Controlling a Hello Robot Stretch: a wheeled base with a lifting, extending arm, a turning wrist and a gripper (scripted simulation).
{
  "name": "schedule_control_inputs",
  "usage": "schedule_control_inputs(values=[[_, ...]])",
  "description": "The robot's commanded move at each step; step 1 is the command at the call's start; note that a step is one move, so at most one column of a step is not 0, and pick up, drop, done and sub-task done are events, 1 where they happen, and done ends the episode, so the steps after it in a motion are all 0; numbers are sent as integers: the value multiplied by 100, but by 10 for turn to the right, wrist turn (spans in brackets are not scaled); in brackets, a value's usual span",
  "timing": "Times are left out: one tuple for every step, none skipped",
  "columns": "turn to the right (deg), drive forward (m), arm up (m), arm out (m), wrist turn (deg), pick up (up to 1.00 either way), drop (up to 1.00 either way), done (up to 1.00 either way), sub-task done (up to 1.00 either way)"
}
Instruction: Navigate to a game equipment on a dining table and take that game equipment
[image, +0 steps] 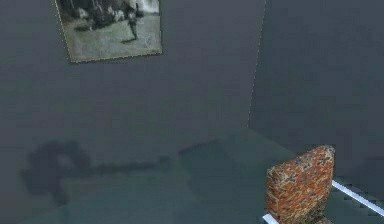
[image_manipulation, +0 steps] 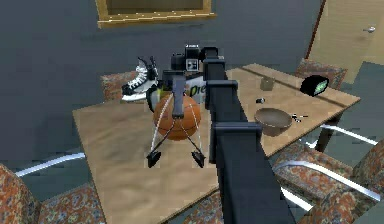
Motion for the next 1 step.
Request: schedule_control_inputs(values=[[0,0,0,0,450,0,0,0,0]])
